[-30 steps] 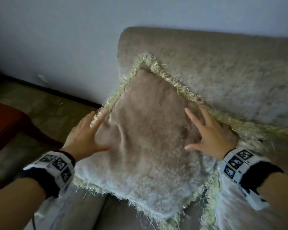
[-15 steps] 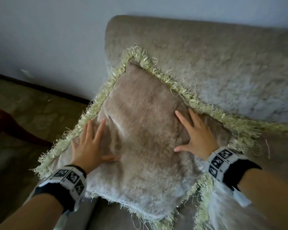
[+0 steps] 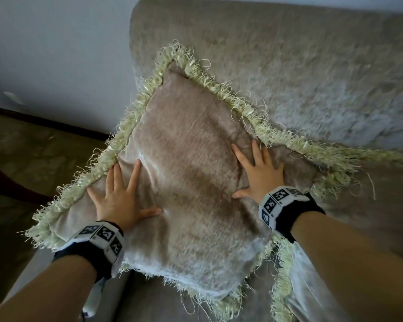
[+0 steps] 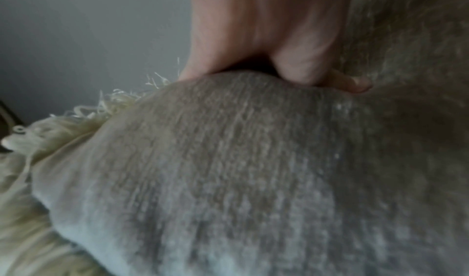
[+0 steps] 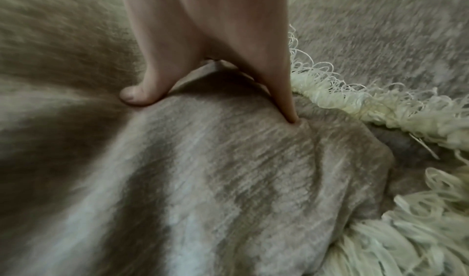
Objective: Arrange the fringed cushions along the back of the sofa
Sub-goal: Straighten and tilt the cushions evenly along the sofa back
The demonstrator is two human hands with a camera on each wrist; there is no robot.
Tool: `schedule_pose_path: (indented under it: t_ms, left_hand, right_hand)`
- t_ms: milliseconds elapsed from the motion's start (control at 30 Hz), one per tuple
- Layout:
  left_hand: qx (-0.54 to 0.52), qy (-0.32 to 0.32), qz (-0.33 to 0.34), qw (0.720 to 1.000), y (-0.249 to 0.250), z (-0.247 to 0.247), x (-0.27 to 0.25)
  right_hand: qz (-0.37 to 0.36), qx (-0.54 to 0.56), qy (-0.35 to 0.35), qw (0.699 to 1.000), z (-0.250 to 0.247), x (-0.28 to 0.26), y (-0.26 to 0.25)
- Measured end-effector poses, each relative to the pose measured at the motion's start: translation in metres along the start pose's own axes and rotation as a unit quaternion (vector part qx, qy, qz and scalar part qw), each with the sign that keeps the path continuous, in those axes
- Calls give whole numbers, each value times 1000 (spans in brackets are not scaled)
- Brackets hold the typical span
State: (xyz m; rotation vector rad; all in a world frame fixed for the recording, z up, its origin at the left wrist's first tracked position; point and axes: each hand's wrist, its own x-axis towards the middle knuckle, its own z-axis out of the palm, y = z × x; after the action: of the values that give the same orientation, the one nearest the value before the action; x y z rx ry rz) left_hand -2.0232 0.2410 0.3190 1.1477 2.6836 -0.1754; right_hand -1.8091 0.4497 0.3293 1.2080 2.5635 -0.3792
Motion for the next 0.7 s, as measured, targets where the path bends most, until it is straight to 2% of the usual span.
schedule_pose_path:
  t_ms: [167,267,333,433,500,600,700]
  left_hand:
    - [-41,17,0,999,-6,-8,-12]
    - [-109,72,-6,991,5,-17,-26]
    - [-136,114,14,984,24,-23,-41]
    - [-134,140,71,978,71,-30,-63]
    - [-137,139,80,977,110,-34,-72]
    - [-126,147,106,975,178,-37,-78]
    - [-111,140,163,970,251,-33,-84]
  right_hand:
    - [-30,81,21,996,-8,-29,13]
    - [-46,88,65,993,-8,-55,36]
    - [-53,93,79,991,-10,-71,57]
    - [-55,117,75,989,-17,-92,94]
    - [-53,122,82,988,-23,-103,122]
    - [-36,131,90,987,-28,-123,171]
    - [-9,153,84,985,-30,-146,229]
